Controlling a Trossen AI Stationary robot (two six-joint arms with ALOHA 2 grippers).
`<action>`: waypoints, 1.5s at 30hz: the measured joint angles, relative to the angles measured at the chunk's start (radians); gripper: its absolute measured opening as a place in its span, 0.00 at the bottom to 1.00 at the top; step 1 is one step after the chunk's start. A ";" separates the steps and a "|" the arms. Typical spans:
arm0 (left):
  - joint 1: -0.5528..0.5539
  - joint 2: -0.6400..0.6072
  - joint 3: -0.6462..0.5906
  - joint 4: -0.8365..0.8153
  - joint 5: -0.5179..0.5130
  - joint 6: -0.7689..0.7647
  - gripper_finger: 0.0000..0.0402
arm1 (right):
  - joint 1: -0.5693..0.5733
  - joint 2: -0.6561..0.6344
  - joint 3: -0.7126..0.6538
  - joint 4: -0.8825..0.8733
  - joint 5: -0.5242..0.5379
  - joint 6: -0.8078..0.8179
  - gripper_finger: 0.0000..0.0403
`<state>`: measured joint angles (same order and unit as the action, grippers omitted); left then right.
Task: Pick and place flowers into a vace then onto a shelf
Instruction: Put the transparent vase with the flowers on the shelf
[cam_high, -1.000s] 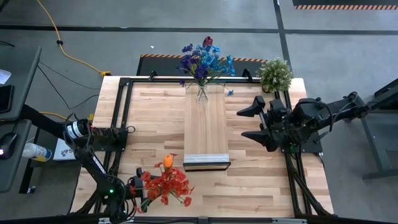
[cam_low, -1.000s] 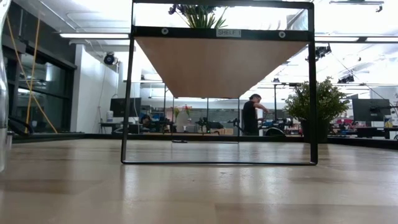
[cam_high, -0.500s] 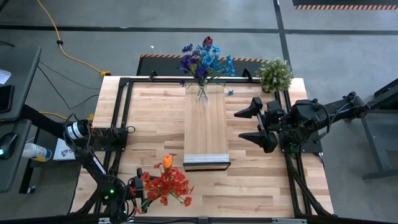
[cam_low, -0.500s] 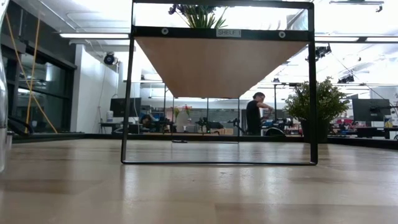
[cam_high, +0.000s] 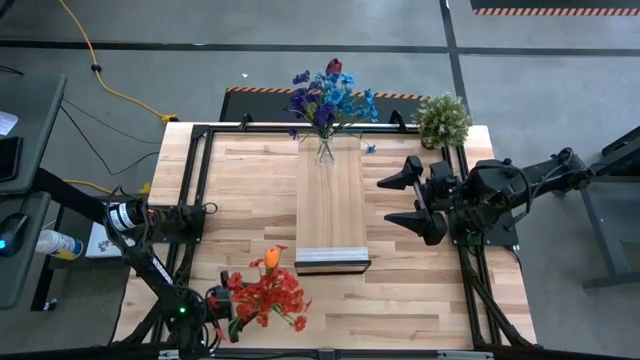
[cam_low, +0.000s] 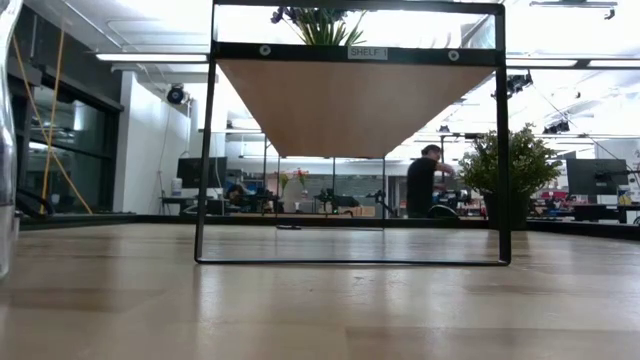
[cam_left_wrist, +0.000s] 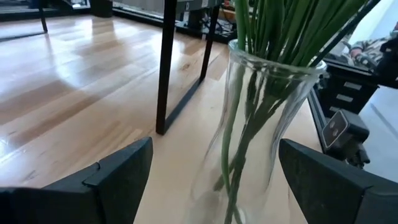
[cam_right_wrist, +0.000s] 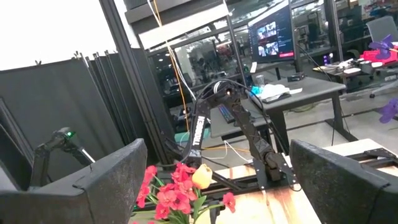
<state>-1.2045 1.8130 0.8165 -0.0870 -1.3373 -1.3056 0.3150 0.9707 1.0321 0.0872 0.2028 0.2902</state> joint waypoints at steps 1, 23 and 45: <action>0.000 0.000 0.000 0.008 0.000 0.001 0.95 | 0.000 0.000 0.000 0.000 0.000 0.000 0.95; 0.062 0.000 0.000 0.159 0.047 0.217 0.95 | 0.000 0.057 0.000 0.025 0.017 0.014 0.95; 0.098 -0.001 0.000 0.174 0.059 0.236 0.95 | 0.000 0.065 0.000 0.052 -0.011 0.022 0.95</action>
<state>-1.1061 1.8122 0.8165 0.0872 -1.2780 -1.0692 0.3153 1.0359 1.0321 0.1391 0.1913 0.3118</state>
